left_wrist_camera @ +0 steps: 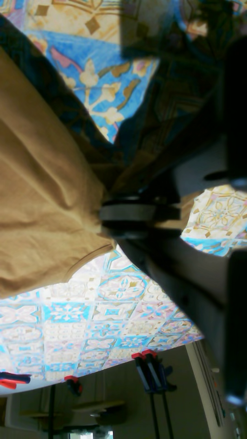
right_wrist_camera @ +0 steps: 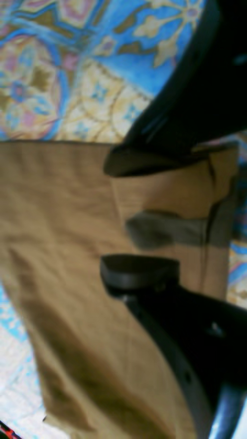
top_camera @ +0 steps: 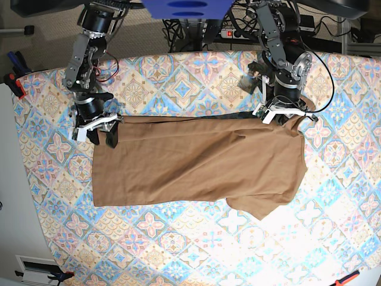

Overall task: Layout the t-shirt on the table in an organized manner, then fold the t-shirt properly
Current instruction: 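Shift the right gripper along the shirt edge toward the left gripper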

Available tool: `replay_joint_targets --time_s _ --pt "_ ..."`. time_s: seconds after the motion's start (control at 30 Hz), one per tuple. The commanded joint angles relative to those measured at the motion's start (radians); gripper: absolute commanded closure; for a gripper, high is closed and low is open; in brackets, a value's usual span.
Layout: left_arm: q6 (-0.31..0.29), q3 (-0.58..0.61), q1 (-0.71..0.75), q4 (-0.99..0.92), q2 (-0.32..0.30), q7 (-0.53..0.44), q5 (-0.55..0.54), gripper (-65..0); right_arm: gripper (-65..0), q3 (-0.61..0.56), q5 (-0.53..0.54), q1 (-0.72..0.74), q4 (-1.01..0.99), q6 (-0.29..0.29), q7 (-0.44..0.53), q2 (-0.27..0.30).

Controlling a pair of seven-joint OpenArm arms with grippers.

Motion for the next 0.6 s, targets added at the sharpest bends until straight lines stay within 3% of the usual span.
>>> replay_joint_targets --time_s 0.0,0.47,0.57 --pt "0.014 0.002 -0.004 0.016 0.002 -0.009 -0.004 0.0 -31.0 0.005 0.006 -0.014 0.014 0.006 0.013 0.008" --pt "0.014 0.002 -0.004 0.016 0.002 -0.009 -0.004 0.0 -30.7 0.071 0.006 -0.054 0.012 0.006 0.015 0.009" --pt "0.014 0.002 -0.004 0.016 0.002 -0.009 -0.003 0.0 -34.2 0.068 0.006 -0.061 0.012 0.006 0.015 0.009"
